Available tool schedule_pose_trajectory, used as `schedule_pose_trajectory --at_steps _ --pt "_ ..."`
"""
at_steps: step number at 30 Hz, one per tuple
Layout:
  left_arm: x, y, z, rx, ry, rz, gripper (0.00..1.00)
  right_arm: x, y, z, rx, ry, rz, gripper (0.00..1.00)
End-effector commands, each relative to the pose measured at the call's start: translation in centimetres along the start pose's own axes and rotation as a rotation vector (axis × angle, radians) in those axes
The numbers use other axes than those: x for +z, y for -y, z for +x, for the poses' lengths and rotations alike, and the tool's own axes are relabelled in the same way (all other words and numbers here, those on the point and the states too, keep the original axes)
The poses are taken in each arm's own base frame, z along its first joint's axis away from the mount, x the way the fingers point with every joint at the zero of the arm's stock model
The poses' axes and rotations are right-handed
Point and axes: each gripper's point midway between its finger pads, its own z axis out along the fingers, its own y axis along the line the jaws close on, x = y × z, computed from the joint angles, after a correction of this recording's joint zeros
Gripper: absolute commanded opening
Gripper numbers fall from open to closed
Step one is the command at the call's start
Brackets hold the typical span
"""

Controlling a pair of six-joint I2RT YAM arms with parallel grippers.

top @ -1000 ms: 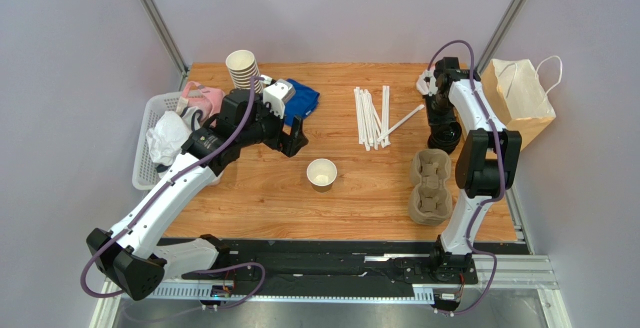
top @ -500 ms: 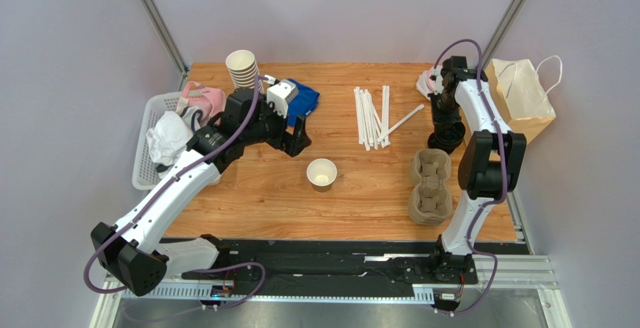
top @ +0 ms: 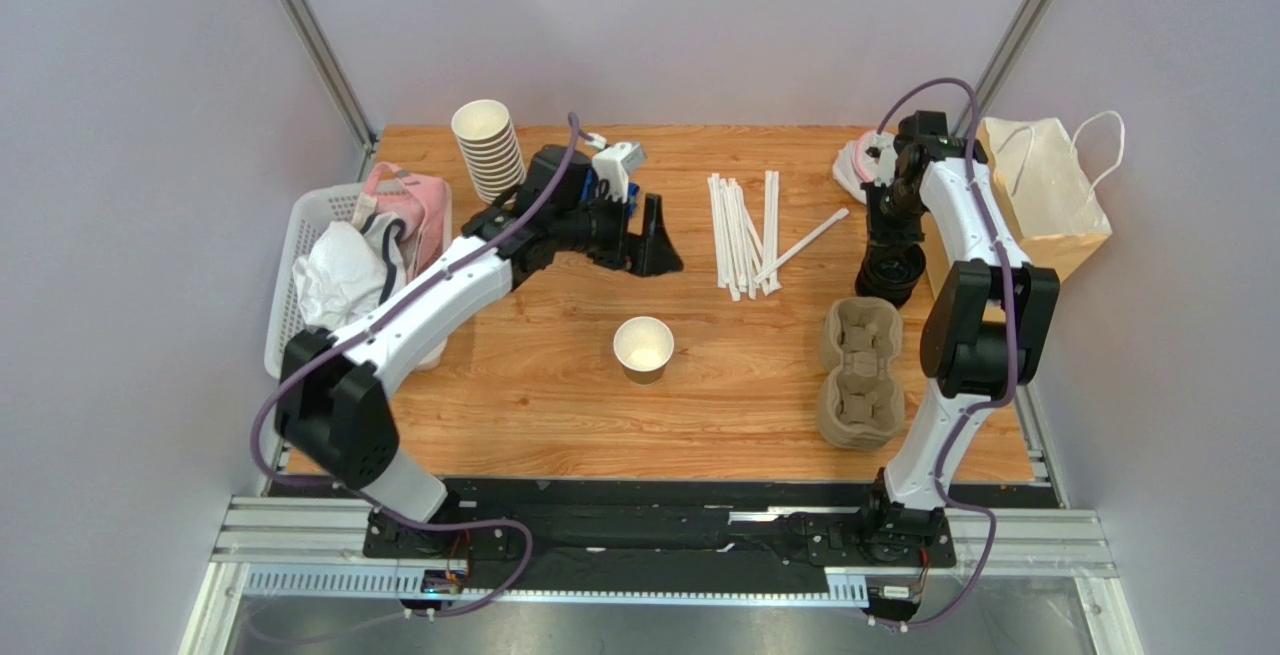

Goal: Pack the takeout coffee

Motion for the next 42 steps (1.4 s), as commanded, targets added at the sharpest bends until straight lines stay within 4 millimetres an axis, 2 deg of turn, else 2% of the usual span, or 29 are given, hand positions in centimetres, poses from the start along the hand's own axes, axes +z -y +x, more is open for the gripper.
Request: schedule_pose_trajectory --at_steps 1,2,3,4,5,7,9,10,11,13,17,18,21,26,27,30,37,42 --pt "3.2 4.8 -5.9 -0.106 0.106 0.208 0.93 -0.5 -0.4 -1.6 0.011 0.051 -0.027 0.00" --pt "4.7 4.9 -6.3 -0.121 0.104 0.224 0.91 -0.5 -0.5 -1.6 0.014 0.051 -0.030 0.00" --pt "5.7 5.7 -6.3 -0.153 0.098 0.250 0.89 -0.4 -0.5 -1.5 0.013 0.047 -0.030 0.00" --pt "6.3 6.6 -7.4 -0.142 0.139 0.292 0.84 -0.4 -0.5 -1.6 0.012 0.049 -0.032 0.00" --pt "7.9 6.4 -7.4 -0.160 0.139 0.308 0.82 -0.3 -0.5 -1.6 0.014 0.046 -0.032 0.00" --pt "10.0 7.7 -8.3 -0.200 0.171 0.382 0.76 -0.2 -0.5 -1.7 0.013 0.045 -0.030 0.00" --pt "11.4 8.5 -8.4 -0.231 0.177 0.427 0.72 -0.2 -0.5 -1.5 0.013 0.039 -0.029 0.00" --pt "11.8 9.3 -9.1 -0.265 0.200 0.471 0.67 -0.1 -0.4 -1.5 0.015 0.038 -0.032 0.00" --pt "13.4 9.0 -8.7 -0.294 0.190 0.485 0.65 0.0 -0.5 -1.5 0.015 0.035 -0.034 0.00" --pt "15.3 9.8 -8.7 -0.364 0.182 0.540 0.61 0.1 -0.5 -1.5 0.017 0.035 -0.037 0.00" --pt "18.3 10.5 -8.2 -0.453 0.182 0.607 0.57 0.2 -0.5 -1.6 0.019 0.029 -0.033 0.00" --pt "18.8 11.0 -8.1 -0.458 0.187 0.627 0.49 0.2 -0.5 -1.6 0.019 0.027 -0.035 0.00" --pt "20.7 11.3 -8.0 -0.481 0.205 0.635 0.37 0.0 -0.5 -1.7 0.020 0.032 -0.034 0.00" --pt "24.3 10.9 -7.5 -0.559 0.206 0.629 0.21 0.1 -0.4 -1.5 0.025 0.027 -0.039 0.00" --pt "24.9 10.8 -7.4 -0.594 0.195 0.632 0.13 0.1 -0.5 -1.5 0.027 0.027 -0.042 0.00" --pt "26.6 10.6 -6.7 -0.626 0.194 0.622 0.00 0.1 -0.5 -1.5 0.028 0.025 -0.044 0.00" --pt "29.0 10.9 -4.3 -0.647 0.159 0.594 0.00 0.4 -0.4 -1.5 0.037 0.018 -0.049 0.00" --pt "30.4 10.3 -3.6 -0.651 0.153 0.559 0.00 0.3 -0.6 -1.5 0.036 0.020 -0.055 0.00"
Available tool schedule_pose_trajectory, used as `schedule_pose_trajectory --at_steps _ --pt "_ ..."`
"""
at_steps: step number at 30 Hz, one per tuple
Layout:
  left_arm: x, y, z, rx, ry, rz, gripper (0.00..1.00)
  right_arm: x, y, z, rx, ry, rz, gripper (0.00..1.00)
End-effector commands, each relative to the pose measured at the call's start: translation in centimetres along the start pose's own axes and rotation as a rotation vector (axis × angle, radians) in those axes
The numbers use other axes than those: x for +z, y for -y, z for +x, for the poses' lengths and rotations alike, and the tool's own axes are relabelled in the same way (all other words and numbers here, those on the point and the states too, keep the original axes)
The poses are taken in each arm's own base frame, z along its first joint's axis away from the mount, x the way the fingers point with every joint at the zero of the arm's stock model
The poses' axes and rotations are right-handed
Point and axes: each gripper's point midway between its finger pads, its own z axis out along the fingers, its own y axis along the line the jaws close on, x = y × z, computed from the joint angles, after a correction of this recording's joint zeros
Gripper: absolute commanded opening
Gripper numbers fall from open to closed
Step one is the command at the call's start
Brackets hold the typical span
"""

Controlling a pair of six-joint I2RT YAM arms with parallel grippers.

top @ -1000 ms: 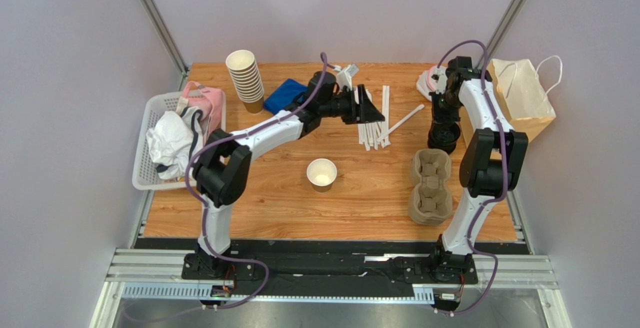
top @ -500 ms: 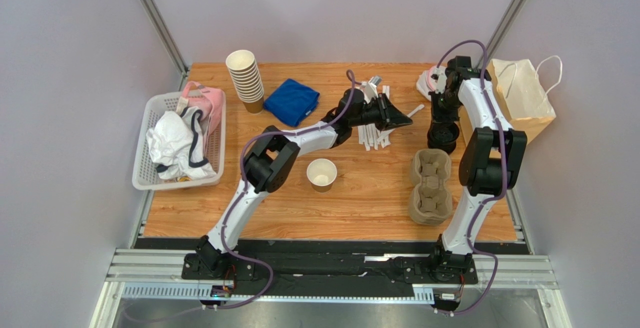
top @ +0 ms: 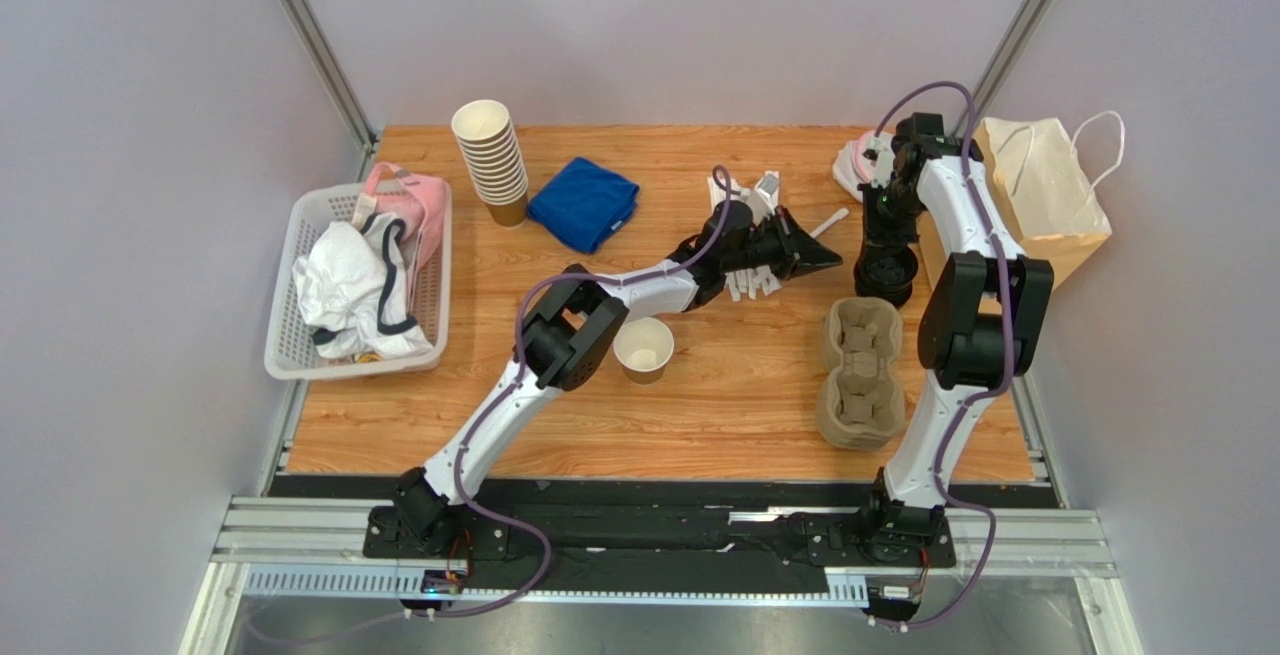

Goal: Pack the takeout coffee

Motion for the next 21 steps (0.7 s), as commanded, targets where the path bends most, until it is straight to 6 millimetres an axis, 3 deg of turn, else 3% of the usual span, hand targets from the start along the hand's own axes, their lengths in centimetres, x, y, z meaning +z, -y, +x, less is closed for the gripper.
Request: schedule_pose_trajectory --at_steps 1,14,21 --pt "1.2 1.6 -0.1 0.034 0.018 0.035 0.00 -0.9 -0.3 -1.4 0.012 0.047 -0.015 0.00" --pt "2.4 -0.3 0.9 0.040 0.013 -0.010 0.00 -0.7 -0.6 -1.2 0.016 0.036 -0.036 0.00" --pt "2.9 0.3 1.3 0.057 0.012 0.004 0.00 -0.4 -0.7 -0.9 0.018 0.026 -0.044 0.00"
